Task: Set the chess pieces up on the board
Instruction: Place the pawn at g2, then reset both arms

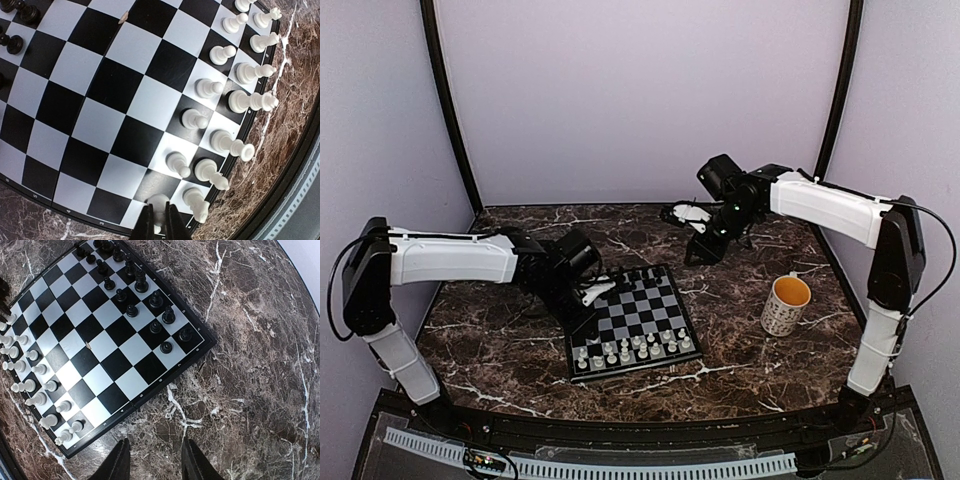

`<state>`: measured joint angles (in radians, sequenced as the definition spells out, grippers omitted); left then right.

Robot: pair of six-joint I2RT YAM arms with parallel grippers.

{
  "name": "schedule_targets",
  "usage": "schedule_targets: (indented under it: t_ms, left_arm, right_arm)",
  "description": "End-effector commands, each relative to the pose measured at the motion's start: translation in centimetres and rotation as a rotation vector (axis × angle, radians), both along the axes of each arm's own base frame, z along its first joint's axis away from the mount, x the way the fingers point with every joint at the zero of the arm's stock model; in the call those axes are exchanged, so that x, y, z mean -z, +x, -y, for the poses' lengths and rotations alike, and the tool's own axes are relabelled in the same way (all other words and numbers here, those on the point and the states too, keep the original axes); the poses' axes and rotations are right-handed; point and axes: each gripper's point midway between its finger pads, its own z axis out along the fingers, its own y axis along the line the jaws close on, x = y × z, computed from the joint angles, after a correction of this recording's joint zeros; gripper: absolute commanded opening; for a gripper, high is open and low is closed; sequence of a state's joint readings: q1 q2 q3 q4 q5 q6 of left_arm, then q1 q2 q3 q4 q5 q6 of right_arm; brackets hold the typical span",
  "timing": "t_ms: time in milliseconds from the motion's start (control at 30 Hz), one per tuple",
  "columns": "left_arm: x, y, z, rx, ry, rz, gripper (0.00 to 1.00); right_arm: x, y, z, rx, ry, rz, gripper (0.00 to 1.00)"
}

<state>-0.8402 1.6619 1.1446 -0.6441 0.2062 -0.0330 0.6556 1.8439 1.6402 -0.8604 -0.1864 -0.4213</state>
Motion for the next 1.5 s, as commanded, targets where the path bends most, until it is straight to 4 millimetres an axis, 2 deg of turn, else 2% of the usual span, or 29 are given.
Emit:
schedule_targets:
  t_ms: [0, 300, 633, 733, 833, 967, 1067, 1200, 1367, 1400, 1467]
  left_arm:
    - [1.1, -0.7, 0.0, 0.036, 0.027, -0.029, 0.03]
    - [2.4, -1.1, -0.1, 0.045, 0.059, -0.056, 0.03]
    - [2.9, -1.5, -0.1, 0.05, 0.07, -0.075, 0.05]
    - [2.9, -1.6, -0.2, 0.052, 0.073, -0.076, 0.11]
    - [2.7, -1.5, -0.1, 0.053, 0.069, -0.073, 0.23]
    - [1.7, -1.0, -0.1, 0.047, 0.068, -0.041, 0.3]
    - [0.3, -0.3, -0.3, 0.035, 0.075, 0.01, 0.33]
    - [-2.2, 1.6, -0.7, 0.003, 0.075, 0.128, 0.34]
    - [-6.1, 6.2, -2.5, -0.115, 0.116, 0.384, 0.35]
    - [-6.9, 7.2, -2.9, -0.146, 0.111, 0.416, 0.38]
    - [-9.0, 9.2, -3.7, -0.217, 0.077, 0.493, 0.42]
  right_arm:
    - [-1.1, 0.5, -0.1, 0.004, 0.02, 0.028, 0.36]
    - [-0.8, 0.4, 0.0, 0.004, 0.012, 0.028, 0.36]
    - [-0.8, 0.5, 0.0, 0.006, 0.01, 0.029, 0.37]
    - [-0.8, 0.5, 0.0, 0.007, 0.009, 0.03, 0.37]
    - [-0.8, 0.5, 0.0, 0.007, 0.009, 0.03, 0.37]
    - [-1.0, 1.0, 0.6, 0.026, -0.008, 0.065, 0.37]
    - [-1.9, 2.5, 2.3, 0.083, -0.011, 0.118, 0.37]
    - [-5.6, 5.7, 6.2, 0.214, 0.088, 0.165, 0.38]
    - [-12.1, 8.9, 13.5, 0.416, 0.273, 0.26, 0.39]
    - [-13.5, 9.7, 15.9, 0.473, 0.304, 0.3, 0.4]
    - [-16.3, 10.1, 19.1, 0.558, 0.354, 0.37, 0.46]
